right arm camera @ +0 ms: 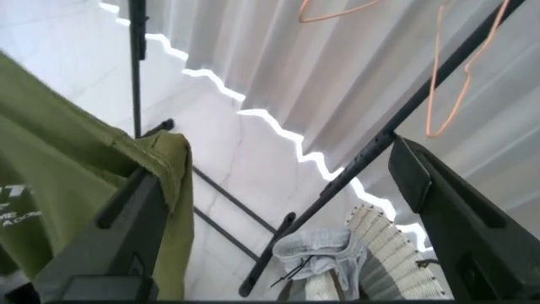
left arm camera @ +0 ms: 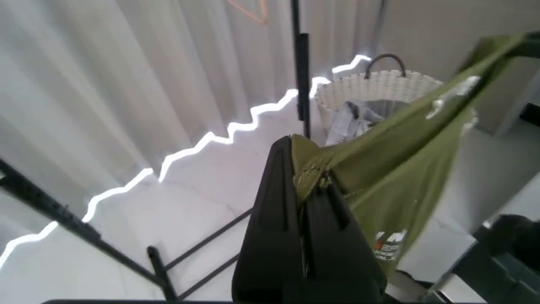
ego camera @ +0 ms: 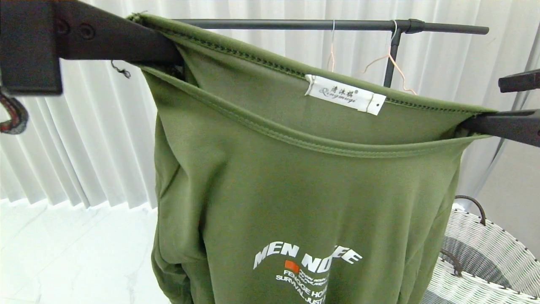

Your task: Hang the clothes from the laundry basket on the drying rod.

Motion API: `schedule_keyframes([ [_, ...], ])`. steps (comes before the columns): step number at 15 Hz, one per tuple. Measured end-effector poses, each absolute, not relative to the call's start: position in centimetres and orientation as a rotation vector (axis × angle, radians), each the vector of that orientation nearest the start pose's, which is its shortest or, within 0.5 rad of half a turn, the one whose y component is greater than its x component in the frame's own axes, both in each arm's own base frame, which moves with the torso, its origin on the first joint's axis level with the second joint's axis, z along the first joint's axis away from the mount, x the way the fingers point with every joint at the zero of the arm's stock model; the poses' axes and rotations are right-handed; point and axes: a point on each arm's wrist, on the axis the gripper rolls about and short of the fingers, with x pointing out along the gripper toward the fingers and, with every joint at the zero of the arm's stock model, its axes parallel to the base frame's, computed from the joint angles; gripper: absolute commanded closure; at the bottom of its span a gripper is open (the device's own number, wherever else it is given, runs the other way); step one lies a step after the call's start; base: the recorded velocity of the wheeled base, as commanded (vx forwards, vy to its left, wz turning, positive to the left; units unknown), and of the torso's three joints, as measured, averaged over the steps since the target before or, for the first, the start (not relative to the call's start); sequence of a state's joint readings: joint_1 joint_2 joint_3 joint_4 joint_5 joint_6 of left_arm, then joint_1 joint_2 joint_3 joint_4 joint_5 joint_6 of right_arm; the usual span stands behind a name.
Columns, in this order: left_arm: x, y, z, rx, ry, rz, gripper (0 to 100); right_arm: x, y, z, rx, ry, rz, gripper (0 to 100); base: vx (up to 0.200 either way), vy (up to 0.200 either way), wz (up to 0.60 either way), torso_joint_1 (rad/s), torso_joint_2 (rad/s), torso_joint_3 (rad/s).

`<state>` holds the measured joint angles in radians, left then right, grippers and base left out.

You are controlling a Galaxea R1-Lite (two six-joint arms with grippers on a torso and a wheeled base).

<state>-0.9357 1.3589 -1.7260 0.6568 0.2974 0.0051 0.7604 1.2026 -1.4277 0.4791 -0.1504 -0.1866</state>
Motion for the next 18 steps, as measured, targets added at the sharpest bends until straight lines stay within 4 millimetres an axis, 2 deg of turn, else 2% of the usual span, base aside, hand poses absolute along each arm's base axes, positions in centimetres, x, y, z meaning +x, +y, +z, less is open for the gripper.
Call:
schedule_keyframes([
  [2,11.3,-13.2,39.5,0.183,0.248,-0.568,100,9.8,9.5,36.4,-0.293,0.17,0.666,0,0.0,0.0,0.0,0.0,0.0,0.0],
  [6,11.8,-13.2,39.1,0.191,0.264,-0.541,100,8.2,8.8,36.3,-0.257,0.148,0.819,0,0.0,0.0,0.0,0.0,0.0,0.0],
  [11,12.1,-13.1,38.8,0.196,0.275,-0.522,100,7.2,8.0,36.5,-0.213,0.131,0.882,0,0.0,0.0,0.0,0.0,0.0,0.0],
  [13,12.1,-13.0,38.7,0.206,0.277,-0.494,100,7.5,7.6,35.7,-0.238,0.185,0.801,0,0.0,0.0,0.0,0.0,0.0,0.0],
  [16,11.9,-12.3,37.5,0.271,0.299,-0.422,100,8.4,6.1,33.4,-0.34,0.358,0.448,0,0.0,0.0,0.0,0.0,0.0,0.0],
  [18,12.0,-11.1,36.1,0.317,0.335,-0.363,100,9.0,5.4,32.1,-0.373,0.424,0.296,0,0.0,0.0,0.0,0.0,0.0,0.0],
])
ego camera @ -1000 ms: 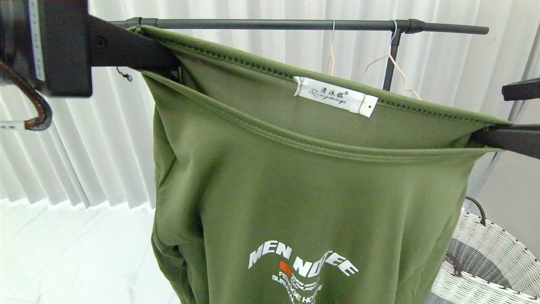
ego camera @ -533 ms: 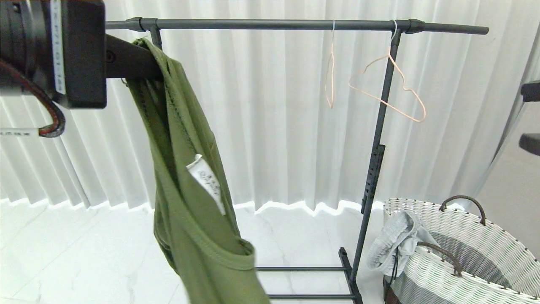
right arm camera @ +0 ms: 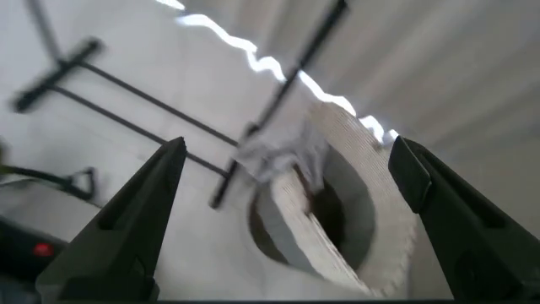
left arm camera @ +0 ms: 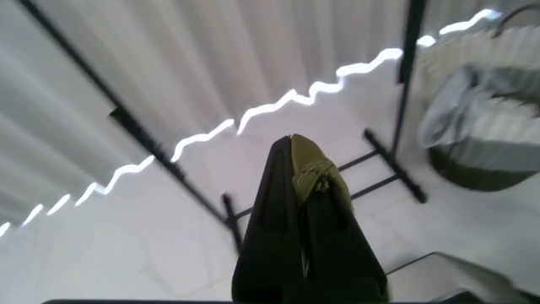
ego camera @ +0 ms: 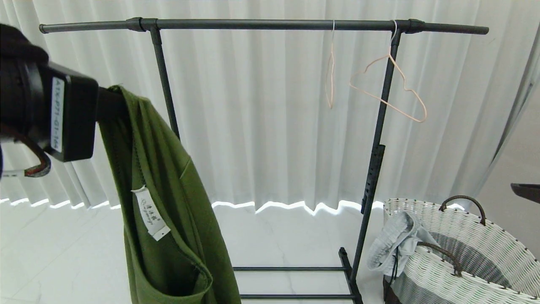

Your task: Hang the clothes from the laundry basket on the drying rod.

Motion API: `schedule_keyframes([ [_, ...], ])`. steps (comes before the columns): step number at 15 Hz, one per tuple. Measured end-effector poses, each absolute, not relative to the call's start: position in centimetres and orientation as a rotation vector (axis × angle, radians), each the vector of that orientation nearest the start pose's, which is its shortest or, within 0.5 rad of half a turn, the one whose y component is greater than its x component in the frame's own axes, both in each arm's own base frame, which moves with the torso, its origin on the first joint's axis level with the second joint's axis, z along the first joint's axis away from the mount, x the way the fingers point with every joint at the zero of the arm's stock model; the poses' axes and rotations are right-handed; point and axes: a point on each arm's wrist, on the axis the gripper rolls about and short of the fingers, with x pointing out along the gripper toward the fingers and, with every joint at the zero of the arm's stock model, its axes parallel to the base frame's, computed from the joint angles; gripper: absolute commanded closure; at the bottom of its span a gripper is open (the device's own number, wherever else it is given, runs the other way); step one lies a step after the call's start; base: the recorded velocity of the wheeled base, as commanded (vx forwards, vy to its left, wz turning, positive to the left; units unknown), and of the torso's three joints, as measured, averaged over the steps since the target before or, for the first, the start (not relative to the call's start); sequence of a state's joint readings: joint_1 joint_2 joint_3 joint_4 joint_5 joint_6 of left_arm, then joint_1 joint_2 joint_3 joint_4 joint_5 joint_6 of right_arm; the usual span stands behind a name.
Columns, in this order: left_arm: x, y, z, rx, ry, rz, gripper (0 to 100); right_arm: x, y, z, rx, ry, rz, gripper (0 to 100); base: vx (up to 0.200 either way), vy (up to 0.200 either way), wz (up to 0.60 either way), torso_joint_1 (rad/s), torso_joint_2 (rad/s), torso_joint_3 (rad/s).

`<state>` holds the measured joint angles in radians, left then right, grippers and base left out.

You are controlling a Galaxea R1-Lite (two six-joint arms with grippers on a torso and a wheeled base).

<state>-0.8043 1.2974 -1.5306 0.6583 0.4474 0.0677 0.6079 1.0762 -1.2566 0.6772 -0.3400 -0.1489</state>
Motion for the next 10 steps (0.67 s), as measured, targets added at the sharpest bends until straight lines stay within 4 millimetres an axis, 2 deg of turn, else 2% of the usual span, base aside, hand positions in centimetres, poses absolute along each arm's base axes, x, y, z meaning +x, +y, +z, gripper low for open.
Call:
schedule_keyframes([
  [2,11.9,-9.7,35.4,0.328,0.353,-0.311,100,9.3,4.9,31.4,-0.393,0.455,0.195,0,0.0,0.0,0.0,0.0,0.0,0.0],
  [6,11.4,-8.6,35.5,0.317,0.343,-0.281,100,9.5,4.5,31.0,-0.372,0.473,0.155,0,0.0,0.0,0.0,0.0,0.0,0.0],
  [10,11.0,-8.3,35.6,0.328,0.332,-0.282,100,9.4,4.5,30.8,-0.314,0.482,0.143,0,0.0,0.0,0.0,0.061,-0.21,-0.195],
])
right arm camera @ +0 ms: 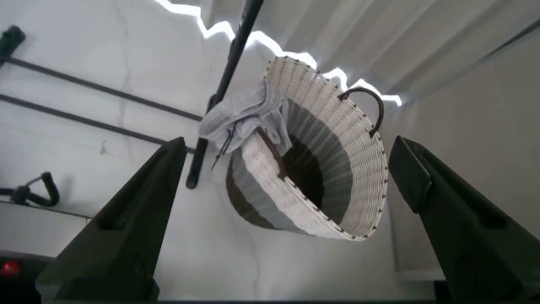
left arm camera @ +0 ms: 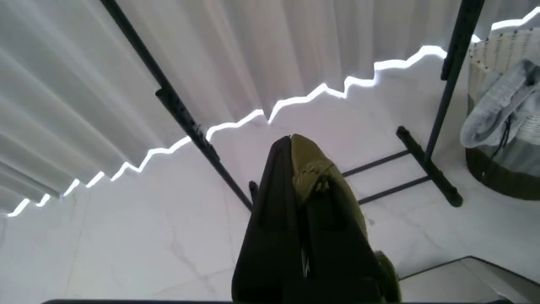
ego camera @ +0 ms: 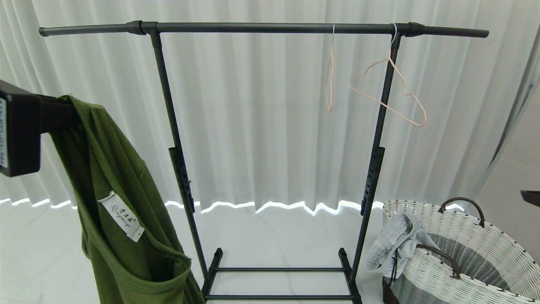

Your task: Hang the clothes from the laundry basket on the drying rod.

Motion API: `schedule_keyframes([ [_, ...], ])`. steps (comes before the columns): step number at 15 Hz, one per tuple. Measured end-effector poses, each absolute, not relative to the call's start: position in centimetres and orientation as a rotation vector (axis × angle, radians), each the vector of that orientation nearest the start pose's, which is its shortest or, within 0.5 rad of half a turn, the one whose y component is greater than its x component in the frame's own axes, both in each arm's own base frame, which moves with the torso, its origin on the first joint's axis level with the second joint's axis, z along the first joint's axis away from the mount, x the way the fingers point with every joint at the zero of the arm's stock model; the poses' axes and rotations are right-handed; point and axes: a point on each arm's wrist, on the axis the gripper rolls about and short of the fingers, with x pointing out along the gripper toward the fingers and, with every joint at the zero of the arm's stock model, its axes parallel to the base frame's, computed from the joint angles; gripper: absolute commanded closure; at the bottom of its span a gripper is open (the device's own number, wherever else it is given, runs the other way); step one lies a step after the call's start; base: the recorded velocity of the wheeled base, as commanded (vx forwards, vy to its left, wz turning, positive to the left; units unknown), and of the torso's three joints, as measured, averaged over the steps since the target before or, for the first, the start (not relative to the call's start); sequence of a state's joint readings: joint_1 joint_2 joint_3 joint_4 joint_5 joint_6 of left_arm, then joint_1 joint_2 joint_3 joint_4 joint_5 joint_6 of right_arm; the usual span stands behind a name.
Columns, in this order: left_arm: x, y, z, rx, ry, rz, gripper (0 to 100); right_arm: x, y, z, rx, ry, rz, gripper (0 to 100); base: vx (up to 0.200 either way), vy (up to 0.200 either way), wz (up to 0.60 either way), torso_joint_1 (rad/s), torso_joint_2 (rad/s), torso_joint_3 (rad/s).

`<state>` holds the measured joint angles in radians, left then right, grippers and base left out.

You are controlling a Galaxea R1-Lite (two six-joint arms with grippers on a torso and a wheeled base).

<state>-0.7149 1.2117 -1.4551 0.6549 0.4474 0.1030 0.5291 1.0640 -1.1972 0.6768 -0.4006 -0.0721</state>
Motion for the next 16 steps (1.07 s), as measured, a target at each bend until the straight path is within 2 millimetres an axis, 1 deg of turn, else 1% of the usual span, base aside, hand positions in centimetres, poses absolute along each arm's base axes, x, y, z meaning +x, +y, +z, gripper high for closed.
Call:
schedule_keyframes([
  [4,11.01,-8.27,36.04,0.337,0.297,-0.286,100,9.34,4.46,30.82,-0.296,0.48,0.144,0,0.0,0.0,0.0,0.164,-0.5,-0.29],
  [16,11.03,-8.28,35.97,0.36,0.297,-0.289,100,9.46,4.17,30.63,-0.259,0.49,0.105,0,0.0,0.0,0.0,0.2,-0.48,-0.279],
])
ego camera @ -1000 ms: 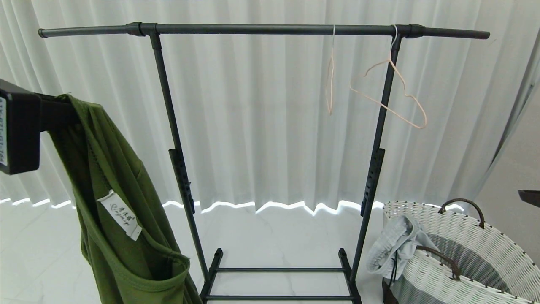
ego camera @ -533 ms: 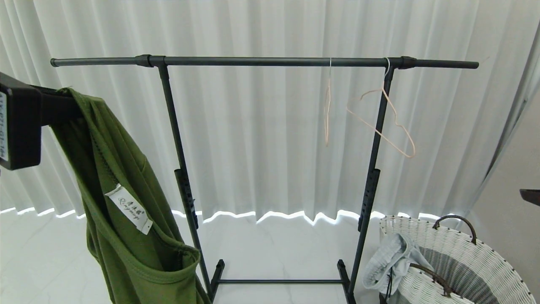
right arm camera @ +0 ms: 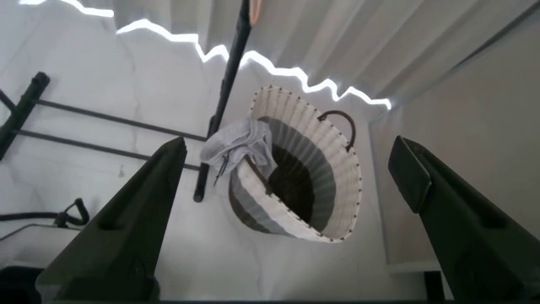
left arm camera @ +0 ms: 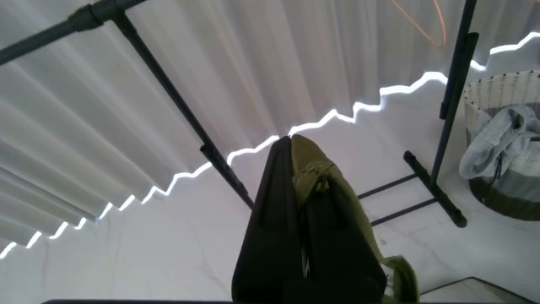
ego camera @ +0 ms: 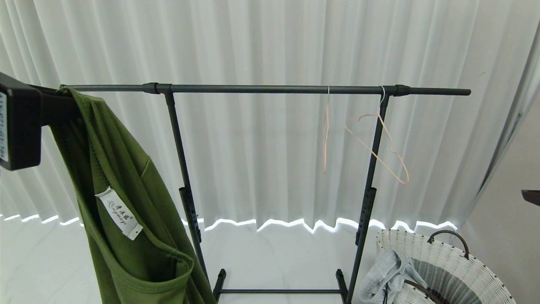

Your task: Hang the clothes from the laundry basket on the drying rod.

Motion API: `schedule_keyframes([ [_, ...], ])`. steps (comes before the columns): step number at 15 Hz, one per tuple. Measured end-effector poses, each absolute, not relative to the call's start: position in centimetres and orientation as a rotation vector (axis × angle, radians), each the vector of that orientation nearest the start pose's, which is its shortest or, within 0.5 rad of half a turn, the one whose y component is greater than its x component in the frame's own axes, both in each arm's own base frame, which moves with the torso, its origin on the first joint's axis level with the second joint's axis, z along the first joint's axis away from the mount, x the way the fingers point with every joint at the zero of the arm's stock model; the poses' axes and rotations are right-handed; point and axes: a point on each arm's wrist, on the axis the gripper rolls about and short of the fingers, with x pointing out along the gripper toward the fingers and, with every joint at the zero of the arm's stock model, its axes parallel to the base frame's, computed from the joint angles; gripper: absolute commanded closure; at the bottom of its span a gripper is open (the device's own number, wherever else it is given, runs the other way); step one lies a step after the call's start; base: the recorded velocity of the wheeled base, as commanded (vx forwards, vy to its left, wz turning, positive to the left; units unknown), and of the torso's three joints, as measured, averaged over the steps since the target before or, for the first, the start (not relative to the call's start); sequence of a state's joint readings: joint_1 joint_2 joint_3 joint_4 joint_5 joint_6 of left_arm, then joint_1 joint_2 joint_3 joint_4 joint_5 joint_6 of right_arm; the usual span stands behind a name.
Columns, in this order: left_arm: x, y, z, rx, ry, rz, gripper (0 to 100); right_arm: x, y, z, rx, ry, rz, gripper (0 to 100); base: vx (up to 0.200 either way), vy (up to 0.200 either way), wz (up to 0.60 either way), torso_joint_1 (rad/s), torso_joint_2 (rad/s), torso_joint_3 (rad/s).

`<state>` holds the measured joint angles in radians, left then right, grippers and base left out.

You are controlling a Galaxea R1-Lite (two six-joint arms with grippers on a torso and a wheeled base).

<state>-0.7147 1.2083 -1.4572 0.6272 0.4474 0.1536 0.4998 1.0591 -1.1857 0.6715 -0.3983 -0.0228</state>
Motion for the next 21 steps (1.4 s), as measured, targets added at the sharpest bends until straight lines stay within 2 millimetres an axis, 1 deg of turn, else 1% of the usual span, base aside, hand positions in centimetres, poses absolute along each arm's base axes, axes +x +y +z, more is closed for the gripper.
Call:
schedule_keyframes([
  [2,11.0,-8.3,35.9,0.36,0.298,-0.288,100,9.6,4.0,30.5,-0.258,0.497,0.087,0,0.0,0.0,0.0,0.097,-0.2,-0.11],
  [17,11.3,-8.5,35.8,0.367,0.308,-0.287,100,10.1,3.8,29.6,-0.264,0.539,0.052,0,0.2,0.0,0.0,0.009,-0.01,-0.008],
  [19,11.4,-8.5,35.7,0.368,0.31,-0.287,100,10.3,4.0,29.1,-0.258,0.568,0.1,0,0.2,0.0,0.0,0.005,0.0,-0.005],
  [21,11.4,-8.5,35.6,0.368,0.313,-0.286,100,10.8,4.1,28.6,-0.238,0.581,0.135,0,0.0,0.0,0.0,0.0,0.0,0.0],
])
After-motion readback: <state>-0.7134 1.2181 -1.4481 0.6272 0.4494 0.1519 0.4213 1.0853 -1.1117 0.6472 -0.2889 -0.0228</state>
